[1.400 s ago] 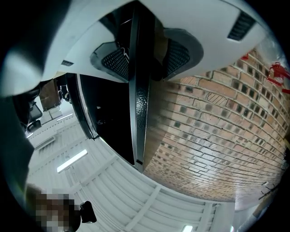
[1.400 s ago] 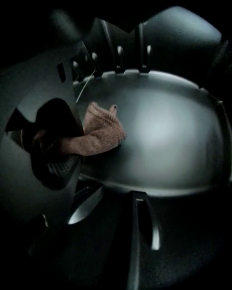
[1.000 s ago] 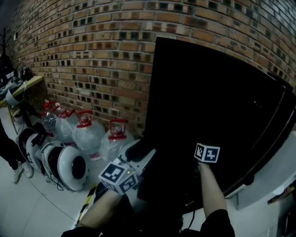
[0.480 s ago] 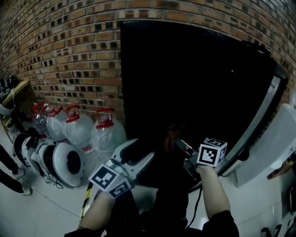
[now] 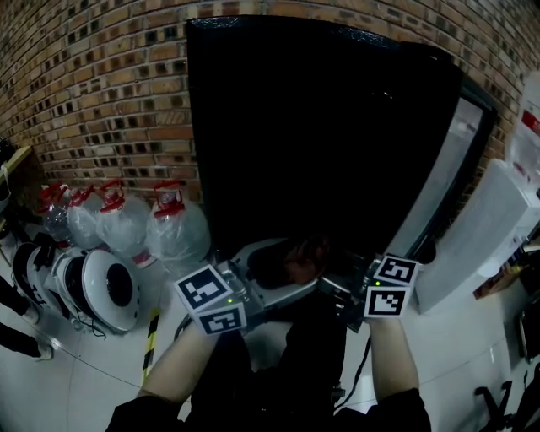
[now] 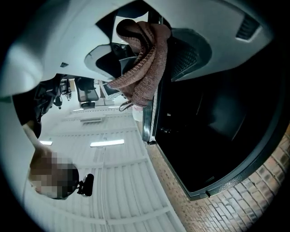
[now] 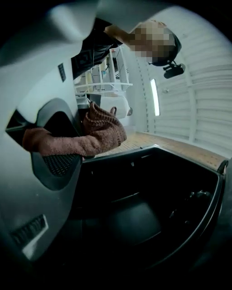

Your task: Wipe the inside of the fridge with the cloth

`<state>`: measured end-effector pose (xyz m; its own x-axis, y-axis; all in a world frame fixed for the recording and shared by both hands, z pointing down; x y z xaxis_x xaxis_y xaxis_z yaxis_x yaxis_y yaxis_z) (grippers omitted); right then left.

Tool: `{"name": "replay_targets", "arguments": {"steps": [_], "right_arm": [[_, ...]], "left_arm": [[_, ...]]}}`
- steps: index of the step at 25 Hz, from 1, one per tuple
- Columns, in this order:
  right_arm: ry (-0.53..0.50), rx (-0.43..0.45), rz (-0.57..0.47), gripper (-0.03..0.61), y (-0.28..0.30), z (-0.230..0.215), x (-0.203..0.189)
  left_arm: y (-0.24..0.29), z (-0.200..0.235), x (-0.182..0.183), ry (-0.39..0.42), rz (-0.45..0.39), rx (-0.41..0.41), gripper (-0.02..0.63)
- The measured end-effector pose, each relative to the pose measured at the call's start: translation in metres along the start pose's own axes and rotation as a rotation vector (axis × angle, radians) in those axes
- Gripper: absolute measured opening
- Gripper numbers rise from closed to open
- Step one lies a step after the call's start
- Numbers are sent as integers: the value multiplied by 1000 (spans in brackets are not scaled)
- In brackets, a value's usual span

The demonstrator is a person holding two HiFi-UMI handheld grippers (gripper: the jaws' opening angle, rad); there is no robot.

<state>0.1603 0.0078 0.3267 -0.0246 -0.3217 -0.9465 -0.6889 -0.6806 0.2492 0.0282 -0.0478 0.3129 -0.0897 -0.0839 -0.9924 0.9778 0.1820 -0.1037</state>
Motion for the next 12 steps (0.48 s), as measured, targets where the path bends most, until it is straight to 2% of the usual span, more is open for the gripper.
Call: {"name": "replay_targets", "arguments": {"steps": [2,7,9,12], "right_arm": [[0,13,5,74,-1,3,-4],[-6,26,36,75,0,6,-16],[-20,26,46,75,1,8,-17],[-72,-1,74,75,5,13,-15]], "left_arm": [[-1,-3,-3,-28,-4,-31,321],[-12,2,-6,-123,-46,-73,204],[-16,7,-7,-160,-60,-82,133],[-18,12,-10,-200,-61,-104,120]]}}
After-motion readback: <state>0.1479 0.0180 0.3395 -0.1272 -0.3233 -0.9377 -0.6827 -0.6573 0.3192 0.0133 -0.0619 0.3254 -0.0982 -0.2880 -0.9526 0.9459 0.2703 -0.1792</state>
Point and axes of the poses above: the fingertips, and each gripper's own axes: y forward along the fingers, z to its left, x out of its top, the point moved 8 cm from there along -y, backward along the fingers, and after that the axes turned 11 degrees about z, right-handed, at the moved point
